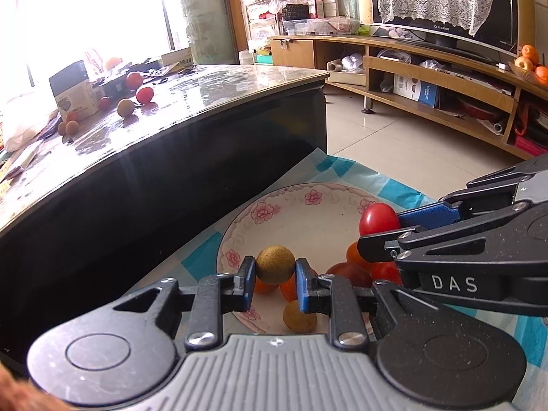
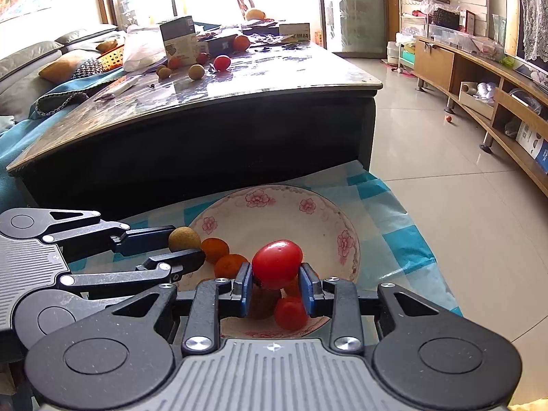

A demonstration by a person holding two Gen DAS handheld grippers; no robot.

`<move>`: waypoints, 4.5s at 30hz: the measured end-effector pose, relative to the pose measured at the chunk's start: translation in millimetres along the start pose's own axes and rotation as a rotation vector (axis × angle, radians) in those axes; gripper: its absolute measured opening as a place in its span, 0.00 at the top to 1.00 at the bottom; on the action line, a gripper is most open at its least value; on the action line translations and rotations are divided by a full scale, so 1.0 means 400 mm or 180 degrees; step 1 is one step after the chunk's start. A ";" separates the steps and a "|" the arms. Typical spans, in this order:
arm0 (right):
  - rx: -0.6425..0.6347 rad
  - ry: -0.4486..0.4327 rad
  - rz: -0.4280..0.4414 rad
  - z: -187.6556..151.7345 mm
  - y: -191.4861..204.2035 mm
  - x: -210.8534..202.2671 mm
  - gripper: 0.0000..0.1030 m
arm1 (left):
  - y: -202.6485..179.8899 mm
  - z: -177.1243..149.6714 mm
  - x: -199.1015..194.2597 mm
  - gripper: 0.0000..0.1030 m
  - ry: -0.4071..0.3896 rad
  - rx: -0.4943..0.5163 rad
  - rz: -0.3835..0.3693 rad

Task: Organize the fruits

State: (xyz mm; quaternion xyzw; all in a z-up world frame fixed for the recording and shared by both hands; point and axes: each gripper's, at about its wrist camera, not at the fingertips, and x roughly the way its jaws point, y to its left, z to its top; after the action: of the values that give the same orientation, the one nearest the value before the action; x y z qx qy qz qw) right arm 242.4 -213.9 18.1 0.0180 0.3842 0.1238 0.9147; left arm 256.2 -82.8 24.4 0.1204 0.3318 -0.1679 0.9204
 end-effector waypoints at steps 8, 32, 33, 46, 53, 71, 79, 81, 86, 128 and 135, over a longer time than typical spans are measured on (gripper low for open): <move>0.0018 0.0048 -0.0016 0.008 -0.022 0.044 0.73 | 0.006 0.002 0.050 0.69 0.0048 -0.0088 -0.0088; 0.0076 -0.0069 0.0056 0.026 -0.036 0.057 0.64 | -0.006 0.009 0.067 0.60 -0.0020 -0.0098 -0.0114; 0.0045 -0.0097 0.0016 0.026 -0.032 0.054 0.64 | -0.009 0.010 0.066 0.60 -0.0026 -0.0073 -0.0081; 0.0213 -0.0083 -0.0212 0.001 -0.071 0.007 0.64 | -0.003 0.001 0.015 0.58 0.0009 -0.0252 -0.0021; 0.0303 0.0018 -0.0275 -0.043 -0.063 -0.040 0.64 | -0.020 -0.028 -0.031 0.52 0.0070 -0.0338 0.0016; 0.0444 0.0016 -0.0252 -0.123 -0.023 -0.133 0.63 | -0.030 -0.117 -0.146 0.13 0.0104 -0.0634 0.0302; 0.0495 0.0036 -0.0203 -0.165 -0.003 -0.168 0.59 | -0.041 -0.151 -0.191 0.02 0.0096 -0.0782 0.0325; 0.0500 0.0028 -0.0198 -0.175 0.002 -0.179 0.59 | -0.044 -0.161 -0.202 0.00 0.0098 -0.0788 0.0361; 0.0518 0.0033 -0.0193 -0.197 0.009 -0.196 0.59 | -0.045 -0.187 -0.225 0.00 0.0120 -0.0847 0.0403; 0.0572 0.0103 -0.0166 -0.359 0.061 -0.347 0.58 | -0.139 -0.326 -0.378 0.00 0.0253 -0.0889 0.0423; 0.0572 0.0110 -0.0152 -0.374 0.065 -0.362 0.58 | -0.149 -0.339 -0.397 0.00 0.0253 -0.0894 0.0457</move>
State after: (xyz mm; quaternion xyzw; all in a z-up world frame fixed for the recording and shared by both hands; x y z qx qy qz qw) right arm 33.6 -232.8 17.2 0.0887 0.4098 0.0673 0.9054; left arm 40.9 -55.7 19.3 0.0206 0.3788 -0.0488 0.9240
